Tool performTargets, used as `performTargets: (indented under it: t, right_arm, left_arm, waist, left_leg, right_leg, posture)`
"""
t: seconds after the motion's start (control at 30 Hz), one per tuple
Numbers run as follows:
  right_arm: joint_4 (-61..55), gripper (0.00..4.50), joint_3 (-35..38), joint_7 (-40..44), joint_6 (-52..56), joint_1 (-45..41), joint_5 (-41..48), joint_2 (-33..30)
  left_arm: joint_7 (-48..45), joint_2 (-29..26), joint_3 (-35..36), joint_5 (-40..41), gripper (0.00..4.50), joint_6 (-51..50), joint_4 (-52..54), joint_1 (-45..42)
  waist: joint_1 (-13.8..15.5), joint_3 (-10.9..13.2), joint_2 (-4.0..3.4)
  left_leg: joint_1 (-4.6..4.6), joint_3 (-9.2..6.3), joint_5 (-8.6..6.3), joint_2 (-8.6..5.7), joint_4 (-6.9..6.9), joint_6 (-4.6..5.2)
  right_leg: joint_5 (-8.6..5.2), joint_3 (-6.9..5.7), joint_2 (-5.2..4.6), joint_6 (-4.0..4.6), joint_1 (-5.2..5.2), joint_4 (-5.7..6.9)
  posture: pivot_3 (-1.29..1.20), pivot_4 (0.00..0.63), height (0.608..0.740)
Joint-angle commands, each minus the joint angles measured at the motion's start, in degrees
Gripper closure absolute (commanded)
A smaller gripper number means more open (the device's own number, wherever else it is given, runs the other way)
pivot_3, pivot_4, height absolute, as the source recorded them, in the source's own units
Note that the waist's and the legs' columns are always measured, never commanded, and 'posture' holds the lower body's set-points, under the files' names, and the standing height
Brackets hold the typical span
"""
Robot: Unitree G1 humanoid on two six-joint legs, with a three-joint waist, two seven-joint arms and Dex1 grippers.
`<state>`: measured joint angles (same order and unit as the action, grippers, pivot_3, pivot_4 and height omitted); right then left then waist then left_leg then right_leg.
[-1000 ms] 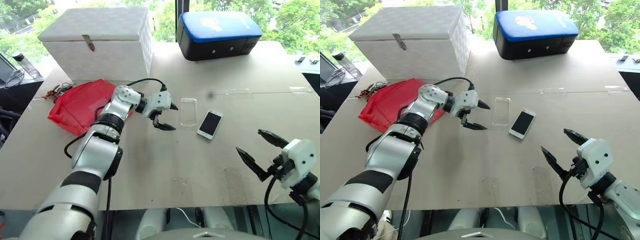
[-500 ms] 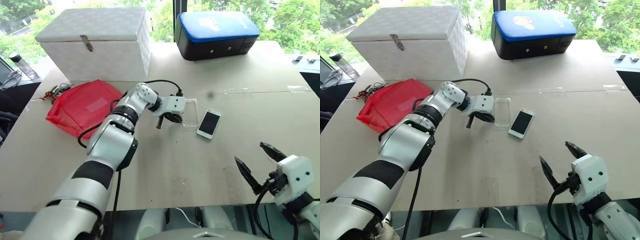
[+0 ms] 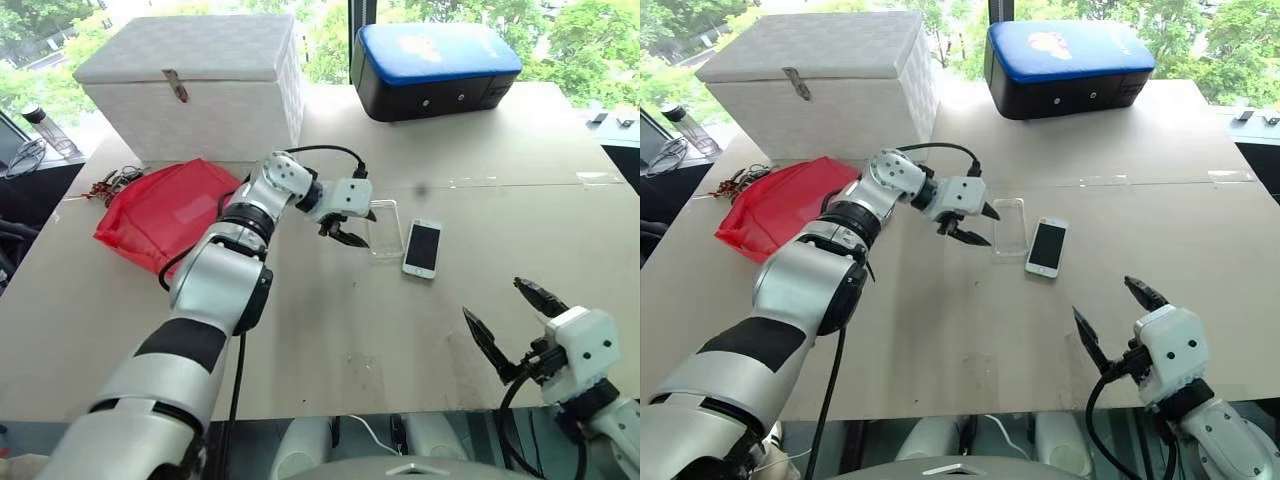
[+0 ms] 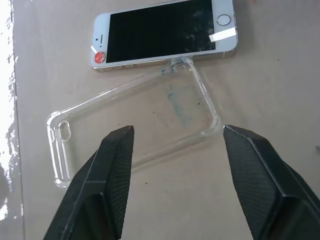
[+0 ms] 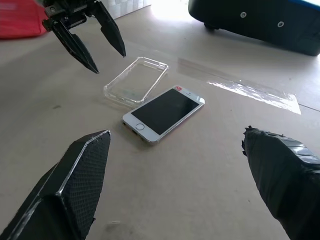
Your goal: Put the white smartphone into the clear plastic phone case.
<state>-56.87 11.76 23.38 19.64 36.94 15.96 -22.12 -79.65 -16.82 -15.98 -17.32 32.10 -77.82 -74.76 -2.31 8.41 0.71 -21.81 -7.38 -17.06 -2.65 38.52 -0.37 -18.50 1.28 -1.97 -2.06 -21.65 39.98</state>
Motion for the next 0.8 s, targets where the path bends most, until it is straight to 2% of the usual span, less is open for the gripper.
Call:
performTargets:
  t: [0.03,0.17,0.3,0.4,0.5,0.53,0.67,0.8]
  right_arm:
    - [-2.21,0.0,3.17,3.39,-2.3,4.0,1.96,-1.31]
    - [-3.13,0.0,6.37,7.21,-6.34,9.83,5.46,-2.61]
    - [-3.13,0.0,6.7,7.24,-9.22,12.62,5.5,-3.09]
    - [-3.13,0.0,5.59,6.41,-10.69,13.76,4.6,-3.28]
    - [-3.13,0.0,3.79,5.5,-11.24,13.92,3.99,-3.72]
    - [-3.13,0.0,3.22,5.21,-10.83,13.53,3.88,-3.97]
    - [-3.1,0.0,3.2,4.75,-7.01,8.95,6.36,-5.74]
    - [1.63,0.0,10.33,8.26,-3.58,1.63,13.76,-10.82]
  left_arm:
    - [3.24,0.45,-2.62,-4.06,1.9,2.32,0.3,-1.72]
    - [10.08,1.86,-6.26,-9.16,1.9,1.24,-0.51,-1.51]
    - [14.9,3.03,-8.47,-12.51,1.9,0.44,-1.03,-1.4]
    - [16.08,3.72,-8.42,-13.0,2.66,-0.09,-1.24,-1.35]
    - [12.97,4.02,-6.26,-11.05,4.12,-0.68,-1.3,-1.14]
    - [11.45,4.13,-5.25,-9.99,4.47,-1.18,-1.31,-1.05]
    - [5.58,4.56,-1.03,-5.69,4.49,-3.73,-1.1,-0.69]
    - [0.9,4.63,1.53,-3.04,4.49,-5.9,-0.68,-0.13]
  waist:
    - [0.09,0.01,0.02]
    - [0.1,0.02,0.04]
    - [0.12,-0.01,0.04]
    - [0.34,-0.03,0.04]
    - [0.26,-0.03,0.05]
    - [0.22,-0.02,0.05]
    - [-0.06,-0.01,0.07]
    - [-0.05,0.04,0.14]
  left_leg:
    - [-0.01,-0.02,0.0,-0.01,0.0,0.0]
    - [-0.03,-0.05,0.0,-0.04,0.01,0.01]
    - [0.09,-0.05,-0.01,-0.04,0.03,0.02]
    - [0.21,-0.1,-0.13,-0.05,0.07,0.24]
    - [0.2,-0.12,-0.13,-0.07,0.14,0.24]
    - [0.17,-0.12,-0.13,-0.07,0.15,0.24]
    - [0.11,-0.12,-0.01,-0.07,0.15,0.03]
    - [0.07,-0.15,-0.01,-0.08,0.18,0.03]
  right_leg:
    - [0.0,-0.01,0.0,0.0,0.0,0.0]
    - [-0.01,-0.04,0.0,-0.02,0.02,0.01]
    - [-0.02,-0.03,-0.02,-0.04,0.15,0.02]
    - [-0.04,-0.08,-0.03,-0.07,0.31,0.02]
    - [-0.04,-0.09,-0.03,-0.07,0.32,0.04]
    - [-0.04,-0.1,-0.02,-0.07,0.31,0.04]
    - [-0.04,-0.1,-0.03,-0.07,0.26,0.03]
    - [-0.04,-0.14,-0.03,-0.07,0.24,0.04]
  posture:
    - [0.0,0.15,0.74]
    - [0.0,0.15,0.74]
    - [0.0,0.15,0.74]
    - [0.0,0.15,0.74]
    - [0.0,0.15,0.74]
    - [0.0,0.15,0.74]
    - [0.0,0.15,0.74]
    - [0.0,0.15,0.74]
